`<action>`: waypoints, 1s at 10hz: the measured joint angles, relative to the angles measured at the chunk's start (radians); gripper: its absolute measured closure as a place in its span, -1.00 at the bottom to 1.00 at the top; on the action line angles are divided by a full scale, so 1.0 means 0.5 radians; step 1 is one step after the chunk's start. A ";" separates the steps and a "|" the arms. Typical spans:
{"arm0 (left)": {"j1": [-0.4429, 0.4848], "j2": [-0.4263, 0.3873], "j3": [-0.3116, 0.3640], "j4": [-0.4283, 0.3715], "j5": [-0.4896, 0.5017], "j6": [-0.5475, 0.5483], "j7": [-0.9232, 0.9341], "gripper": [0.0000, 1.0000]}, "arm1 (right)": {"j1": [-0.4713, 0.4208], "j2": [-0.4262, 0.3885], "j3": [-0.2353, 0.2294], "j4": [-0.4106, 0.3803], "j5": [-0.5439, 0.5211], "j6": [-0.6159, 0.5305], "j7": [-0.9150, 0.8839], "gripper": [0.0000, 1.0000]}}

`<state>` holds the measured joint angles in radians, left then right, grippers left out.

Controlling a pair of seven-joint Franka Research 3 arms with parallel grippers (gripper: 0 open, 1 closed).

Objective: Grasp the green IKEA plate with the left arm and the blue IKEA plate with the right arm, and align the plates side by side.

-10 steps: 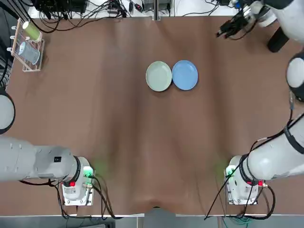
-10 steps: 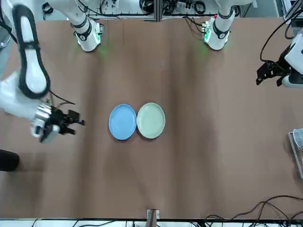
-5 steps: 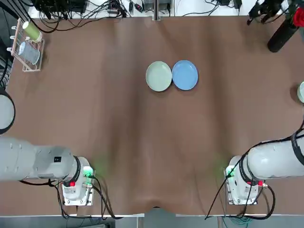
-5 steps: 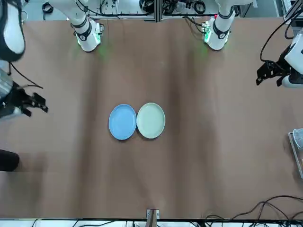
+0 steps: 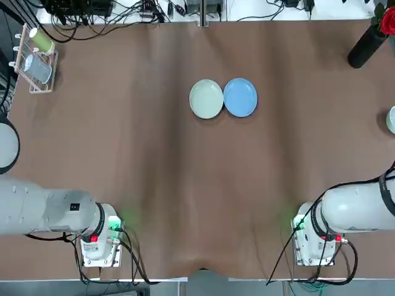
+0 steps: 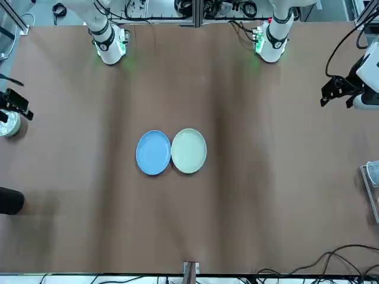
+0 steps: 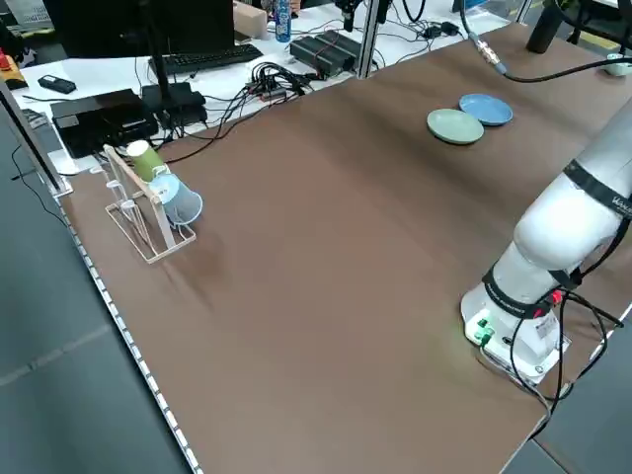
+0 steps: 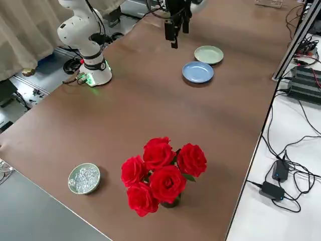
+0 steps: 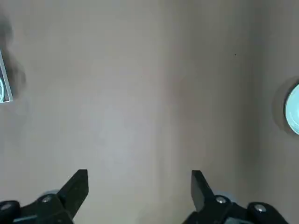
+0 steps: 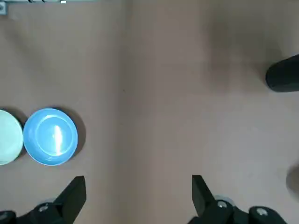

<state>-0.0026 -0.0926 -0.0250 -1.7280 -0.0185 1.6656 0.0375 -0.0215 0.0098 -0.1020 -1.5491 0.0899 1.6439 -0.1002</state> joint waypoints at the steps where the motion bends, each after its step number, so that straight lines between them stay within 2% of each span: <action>1: 0.000 0.000 0.000 0.000 0.000 0.000 0.000 -0.95 | 0.005 -0.010 0.027 0.037 -0.046 -0.047 0.101 -1.00; 3: 0.001 0.001 0.000 0.000 0.000 0.000 0.000 -0.95 | 0.018 -0.010 0.050 0.129 -0.218 -0.123 0.121 -1.00; 4: 0.001 0.002 0.001 0.000 0.000 0.000 0.000 -0.95 | 0.017 -0.010 0.049 0.141 -0.239 -0.132 0.121 -1.00; 10: 0.002 0.010 0.002 0.000 0.000 0.000 0.000 -0.95 | -0.025 0.023 0.030 0.141 -0.210 -0.149 0.026 -1.00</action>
<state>-0.0014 -0.0874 -0.0242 -1.7279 -0.0186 1.6657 0.0375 -0.0342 0.0212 -0.0869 -1.4786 -0.0152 1.5694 -0.0875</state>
